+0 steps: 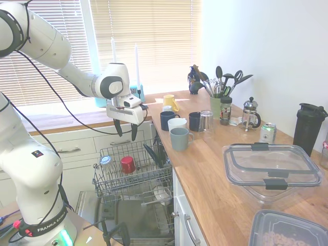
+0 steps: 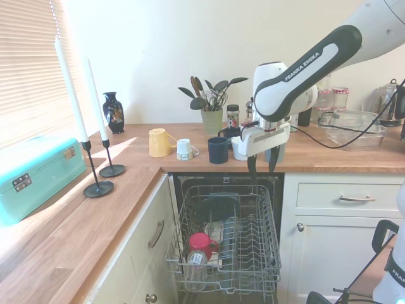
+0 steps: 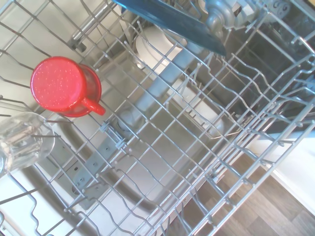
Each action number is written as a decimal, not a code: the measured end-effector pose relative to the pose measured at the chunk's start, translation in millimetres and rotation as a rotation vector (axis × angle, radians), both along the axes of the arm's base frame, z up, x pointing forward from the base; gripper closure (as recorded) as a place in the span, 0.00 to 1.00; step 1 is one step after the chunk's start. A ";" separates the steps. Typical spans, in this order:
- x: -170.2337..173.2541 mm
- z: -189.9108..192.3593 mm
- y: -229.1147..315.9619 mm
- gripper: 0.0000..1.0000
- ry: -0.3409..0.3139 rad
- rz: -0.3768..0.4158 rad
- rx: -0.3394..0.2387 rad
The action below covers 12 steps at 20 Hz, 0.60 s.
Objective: Move a mug from dishwasher to table
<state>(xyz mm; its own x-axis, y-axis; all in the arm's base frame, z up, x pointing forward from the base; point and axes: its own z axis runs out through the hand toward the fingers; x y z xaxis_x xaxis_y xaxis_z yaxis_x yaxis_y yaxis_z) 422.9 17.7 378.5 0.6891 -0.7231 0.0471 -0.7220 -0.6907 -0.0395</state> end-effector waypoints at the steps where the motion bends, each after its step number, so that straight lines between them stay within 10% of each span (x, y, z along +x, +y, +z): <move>1: -0.1 -0.4 0.0 0.00 0.001 0.000 0.000; 12: -2.1 -23.5 75.4 0.00 -0.011 0.204 -0.098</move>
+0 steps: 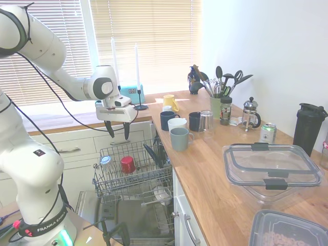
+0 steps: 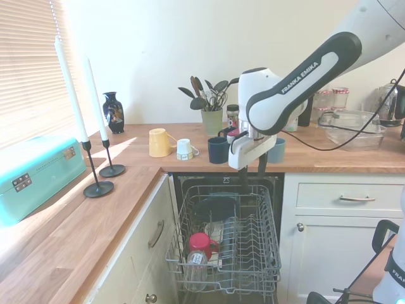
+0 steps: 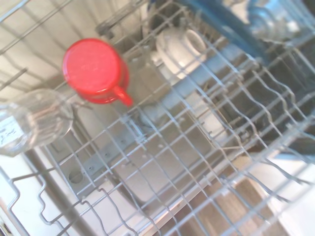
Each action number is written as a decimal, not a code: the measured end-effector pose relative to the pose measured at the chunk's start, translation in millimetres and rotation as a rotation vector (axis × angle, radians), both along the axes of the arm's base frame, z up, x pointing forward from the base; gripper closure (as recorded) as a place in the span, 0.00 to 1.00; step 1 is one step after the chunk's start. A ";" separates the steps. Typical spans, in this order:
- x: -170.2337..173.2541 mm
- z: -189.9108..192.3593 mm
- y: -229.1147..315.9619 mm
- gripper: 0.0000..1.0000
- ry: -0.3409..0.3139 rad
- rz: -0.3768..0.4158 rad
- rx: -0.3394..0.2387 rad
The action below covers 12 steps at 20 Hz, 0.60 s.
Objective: Move a mug from dishwasher to table
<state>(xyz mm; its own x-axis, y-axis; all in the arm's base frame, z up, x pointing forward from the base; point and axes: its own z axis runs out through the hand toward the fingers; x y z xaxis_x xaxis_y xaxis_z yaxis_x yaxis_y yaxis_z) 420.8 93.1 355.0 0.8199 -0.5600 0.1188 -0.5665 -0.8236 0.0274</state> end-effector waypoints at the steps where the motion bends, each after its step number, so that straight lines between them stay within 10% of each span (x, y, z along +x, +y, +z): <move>1: 2.2 -6.7 5.9 0.00 0.001 0.019 -0.005; 12: 41.8 -78.2 54.2 0.00 0.056 0.200 -0.055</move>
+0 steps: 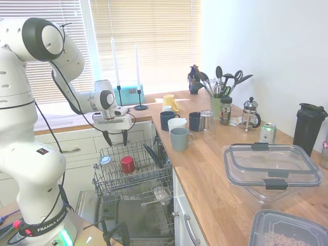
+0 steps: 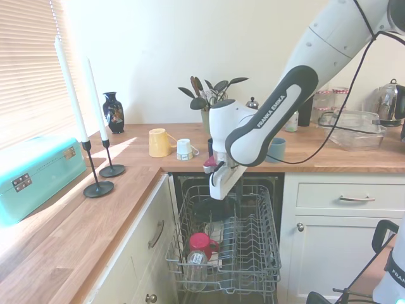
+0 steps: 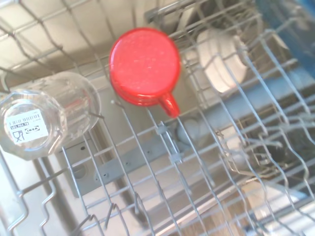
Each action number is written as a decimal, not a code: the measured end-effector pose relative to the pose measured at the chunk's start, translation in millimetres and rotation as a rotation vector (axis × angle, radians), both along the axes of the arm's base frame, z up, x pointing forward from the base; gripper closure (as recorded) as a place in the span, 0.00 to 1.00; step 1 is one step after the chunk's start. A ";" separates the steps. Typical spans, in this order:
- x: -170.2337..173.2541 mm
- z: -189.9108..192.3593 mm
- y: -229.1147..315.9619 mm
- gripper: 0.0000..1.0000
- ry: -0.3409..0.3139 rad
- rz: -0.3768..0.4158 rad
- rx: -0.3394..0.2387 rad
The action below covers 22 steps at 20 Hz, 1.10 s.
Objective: Move a mug from dishwasher to table
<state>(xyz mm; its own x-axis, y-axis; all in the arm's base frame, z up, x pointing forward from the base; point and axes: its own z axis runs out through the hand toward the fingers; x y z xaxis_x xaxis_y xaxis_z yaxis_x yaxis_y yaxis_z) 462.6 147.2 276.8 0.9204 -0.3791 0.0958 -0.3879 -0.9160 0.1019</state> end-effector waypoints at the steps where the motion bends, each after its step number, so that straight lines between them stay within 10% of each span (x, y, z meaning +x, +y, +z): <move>1: 2.3 -7.2 2.2 0.00 0.005 0.015 -0.005; 22: 19.2 -125.1 59.5 0.00 0.053 0.192 -0.050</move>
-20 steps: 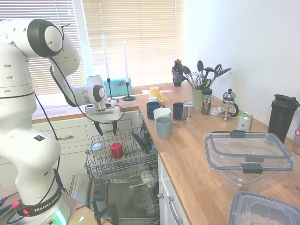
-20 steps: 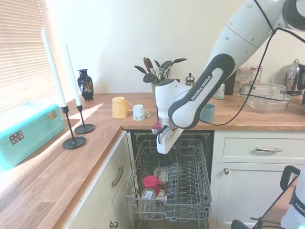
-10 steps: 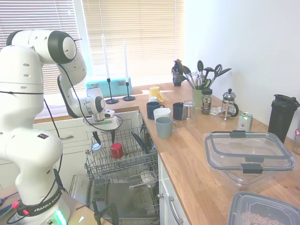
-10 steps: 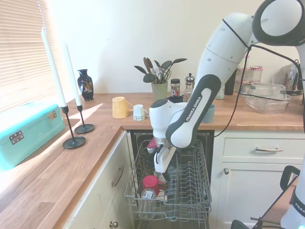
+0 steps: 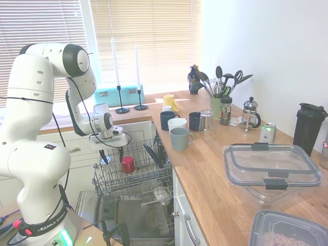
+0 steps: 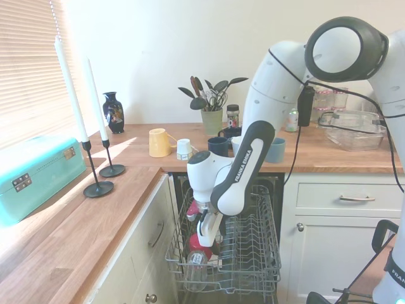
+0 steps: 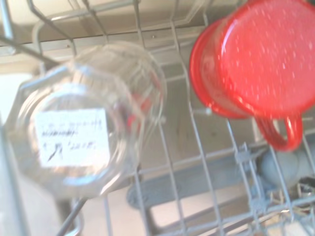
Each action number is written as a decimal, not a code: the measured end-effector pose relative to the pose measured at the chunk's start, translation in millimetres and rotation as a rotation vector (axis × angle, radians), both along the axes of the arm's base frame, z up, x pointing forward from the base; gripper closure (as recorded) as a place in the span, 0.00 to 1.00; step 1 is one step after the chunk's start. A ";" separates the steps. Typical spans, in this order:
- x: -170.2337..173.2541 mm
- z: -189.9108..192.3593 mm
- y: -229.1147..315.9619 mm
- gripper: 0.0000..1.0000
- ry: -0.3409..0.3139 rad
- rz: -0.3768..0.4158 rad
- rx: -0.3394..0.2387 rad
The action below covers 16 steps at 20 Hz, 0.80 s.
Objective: Move a mug from dishwasher to table
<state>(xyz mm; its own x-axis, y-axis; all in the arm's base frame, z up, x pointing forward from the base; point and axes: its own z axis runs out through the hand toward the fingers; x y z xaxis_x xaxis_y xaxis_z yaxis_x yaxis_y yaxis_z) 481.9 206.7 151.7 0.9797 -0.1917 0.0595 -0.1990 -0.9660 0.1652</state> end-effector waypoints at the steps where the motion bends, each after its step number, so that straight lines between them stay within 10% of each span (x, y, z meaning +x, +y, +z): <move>1: 4.4 -4.5 -2.2 0.00 -0.002 0.001 -0.009; 16: 57.6 -33.9 -33.1 0.00 0.019 0.070 -0.046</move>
